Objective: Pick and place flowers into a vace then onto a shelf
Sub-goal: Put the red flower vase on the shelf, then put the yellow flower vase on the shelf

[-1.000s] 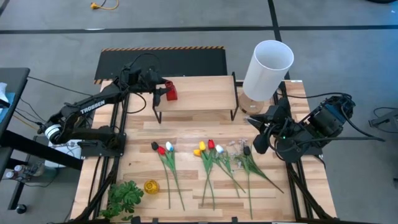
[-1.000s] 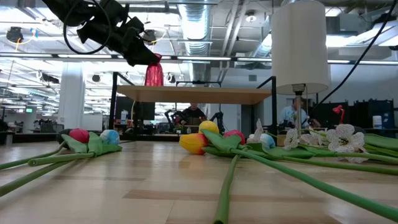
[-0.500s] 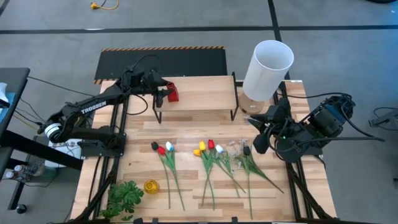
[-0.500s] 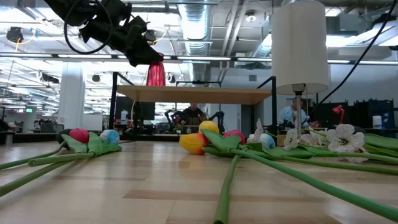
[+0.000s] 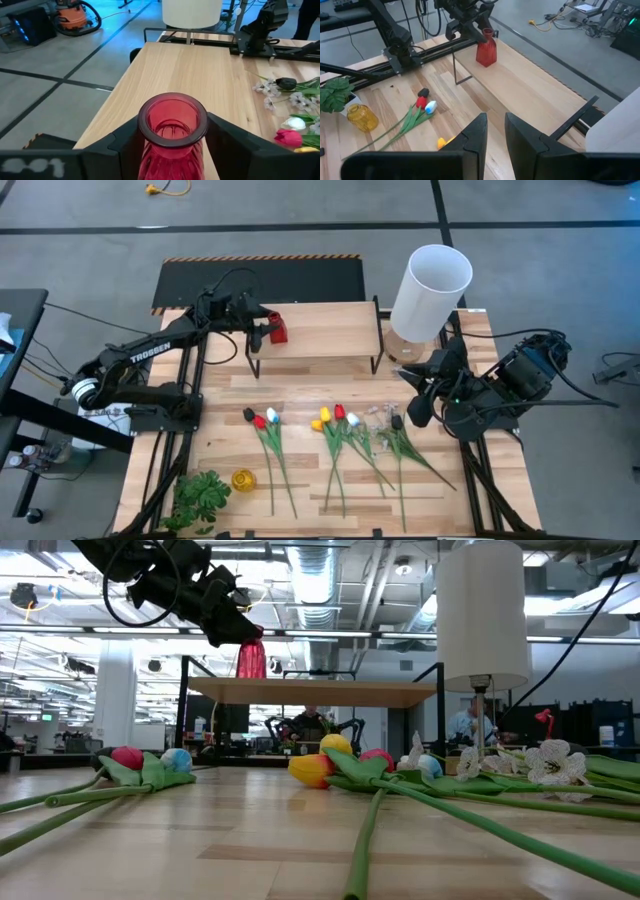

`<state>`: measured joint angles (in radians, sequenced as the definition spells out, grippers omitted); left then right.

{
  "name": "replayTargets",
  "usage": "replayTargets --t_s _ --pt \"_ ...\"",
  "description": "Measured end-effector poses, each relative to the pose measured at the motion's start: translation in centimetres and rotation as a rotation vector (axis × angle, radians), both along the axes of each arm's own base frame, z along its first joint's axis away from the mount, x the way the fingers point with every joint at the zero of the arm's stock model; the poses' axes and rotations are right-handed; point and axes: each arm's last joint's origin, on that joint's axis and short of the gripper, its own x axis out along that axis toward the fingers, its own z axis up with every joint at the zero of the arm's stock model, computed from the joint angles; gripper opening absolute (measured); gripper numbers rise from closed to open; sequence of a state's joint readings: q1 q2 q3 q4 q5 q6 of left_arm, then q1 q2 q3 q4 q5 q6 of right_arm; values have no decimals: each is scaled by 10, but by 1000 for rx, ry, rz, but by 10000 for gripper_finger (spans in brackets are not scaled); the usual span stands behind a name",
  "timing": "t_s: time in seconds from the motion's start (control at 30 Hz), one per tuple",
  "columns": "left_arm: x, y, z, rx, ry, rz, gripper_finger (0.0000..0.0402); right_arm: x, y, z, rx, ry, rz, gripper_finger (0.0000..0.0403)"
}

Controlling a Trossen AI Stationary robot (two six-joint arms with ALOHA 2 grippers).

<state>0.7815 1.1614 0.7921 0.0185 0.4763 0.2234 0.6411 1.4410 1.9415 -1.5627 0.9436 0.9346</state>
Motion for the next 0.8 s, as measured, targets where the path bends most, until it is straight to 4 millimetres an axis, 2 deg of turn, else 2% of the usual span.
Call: replayTargets --t_s 0.3,0.8 --pt "0 0 0 0 0 3 222 0 0 0 0 0 0 61" --pt "-1 0 1 5 3 17 255 0 0 0 2 2 2 61"
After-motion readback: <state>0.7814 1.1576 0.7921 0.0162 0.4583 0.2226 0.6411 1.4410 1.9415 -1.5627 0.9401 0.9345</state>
